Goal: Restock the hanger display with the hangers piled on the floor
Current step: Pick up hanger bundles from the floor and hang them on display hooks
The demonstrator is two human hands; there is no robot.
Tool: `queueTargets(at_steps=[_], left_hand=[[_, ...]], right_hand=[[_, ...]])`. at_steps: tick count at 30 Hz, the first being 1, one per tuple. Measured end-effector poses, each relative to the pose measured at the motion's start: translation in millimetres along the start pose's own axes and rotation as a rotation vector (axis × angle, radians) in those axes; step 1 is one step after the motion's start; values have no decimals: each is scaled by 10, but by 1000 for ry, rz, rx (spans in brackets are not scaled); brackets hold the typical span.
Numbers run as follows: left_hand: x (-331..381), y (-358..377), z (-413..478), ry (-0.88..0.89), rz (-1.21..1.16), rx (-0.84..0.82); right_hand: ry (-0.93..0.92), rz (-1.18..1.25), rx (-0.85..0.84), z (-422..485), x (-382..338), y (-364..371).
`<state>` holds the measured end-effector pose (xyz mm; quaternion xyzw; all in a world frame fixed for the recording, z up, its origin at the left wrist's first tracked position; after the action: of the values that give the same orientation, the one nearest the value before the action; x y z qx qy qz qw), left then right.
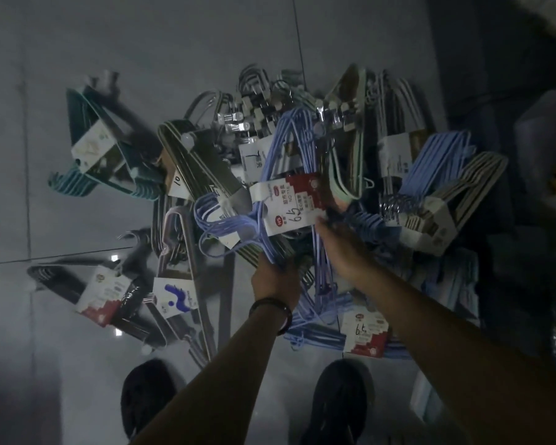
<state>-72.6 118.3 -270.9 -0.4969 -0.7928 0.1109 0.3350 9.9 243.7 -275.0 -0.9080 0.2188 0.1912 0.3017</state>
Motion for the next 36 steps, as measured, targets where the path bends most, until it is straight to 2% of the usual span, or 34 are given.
queueTargets(at_steps=[2, 4, 8, 10, 13, 15, 17, 20, 22, 25, 32, 34, 36], left_hand=[[-34, -39, -39, 24, 41, 30], [-48, -95, -60, 49, 63, 46], [11, -172, -139, 3, -8, 108], [67, -202, -223, -16, -97, 195], [17, -286, -305, 73, -176, 328], [-81, -332, -342, 101, -177, 304], [-177, -373, -352, 78, -232, 191], [-216, -479, -353, 145, -233, 70], [-143, -583, -363, 247, -224, 100], [-72, -602, -244, 322, -184, 136], [109, -602, -9, 395, -119, 111], [96, -667, -10, 438, -91, 116], [98, -783, -1, 522, 42, 158]], right_hand=[[-73, 226, 3, 48, -182, 3], [-63, 365, -16, 35, -349, 52], [7, 362, 70, -114, -449, 215], [-3, 387, 106, -254, -436, 255], [-38, 385, 122, -437, -411, 275], [60, 510, 40, -466, -394, 257], [140, 618, -9, -485, -444, 193], [77, 474, 64, -445, -475, 178], [-19, 340, 126, -419, -446, 191], [-102, 195, 108, -454, -421, 197], [61, 342, 84, -486, -369, 224], [56, 340, 78, -495, -393, 203], [16, 306, 99, -492, -374, 183]])
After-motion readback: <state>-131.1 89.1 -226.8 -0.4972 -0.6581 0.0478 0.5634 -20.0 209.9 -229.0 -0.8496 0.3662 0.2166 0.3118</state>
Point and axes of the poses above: each hand's wrist, its own z-axis towards the middle knuckle, its own y-axis out of the palm, x = y × z, the point moved 1 cm from there along z, towards the middle knuckle, and after that the axes turned 6 degrees about x, right-handed, at the moved point
